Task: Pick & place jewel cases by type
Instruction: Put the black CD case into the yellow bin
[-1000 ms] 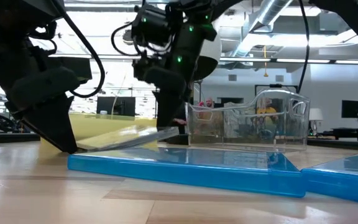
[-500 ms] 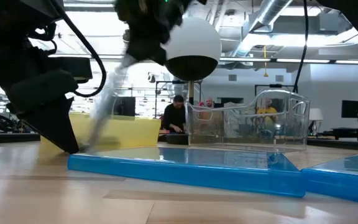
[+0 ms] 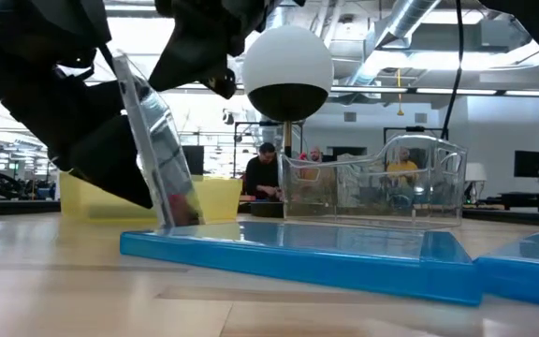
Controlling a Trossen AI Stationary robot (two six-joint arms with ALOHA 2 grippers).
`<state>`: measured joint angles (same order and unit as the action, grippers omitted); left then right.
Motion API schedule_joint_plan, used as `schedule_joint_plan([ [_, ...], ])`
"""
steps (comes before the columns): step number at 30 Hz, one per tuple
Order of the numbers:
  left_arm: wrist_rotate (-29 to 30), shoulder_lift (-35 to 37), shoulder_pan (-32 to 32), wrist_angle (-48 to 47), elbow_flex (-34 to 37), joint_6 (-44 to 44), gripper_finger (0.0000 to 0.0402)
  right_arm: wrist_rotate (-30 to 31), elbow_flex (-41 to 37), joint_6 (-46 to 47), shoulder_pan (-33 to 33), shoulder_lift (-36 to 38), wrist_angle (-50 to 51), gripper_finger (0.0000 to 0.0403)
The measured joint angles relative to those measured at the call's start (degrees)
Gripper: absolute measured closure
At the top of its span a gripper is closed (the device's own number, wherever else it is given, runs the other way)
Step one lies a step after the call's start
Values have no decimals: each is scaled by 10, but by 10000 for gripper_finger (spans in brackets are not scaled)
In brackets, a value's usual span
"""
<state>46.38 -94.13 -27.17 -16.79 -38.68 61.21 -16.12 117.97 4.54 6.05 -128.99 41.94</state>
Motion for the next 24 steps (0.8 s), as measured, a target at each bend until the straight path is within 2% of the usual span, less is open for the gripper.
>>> schedule_joint_plan([
  [9,-5,1,-2,10,-1,0,228,10,-39,0,-2,1,-15,403],
  [19,-4,2,-2,13,-2,2,228,11,-40,-32,-4,1,-11,403],
  [24,-4,2,-2,14,-2,3,228,13,-40,-35,-4,2,-2,375],
])
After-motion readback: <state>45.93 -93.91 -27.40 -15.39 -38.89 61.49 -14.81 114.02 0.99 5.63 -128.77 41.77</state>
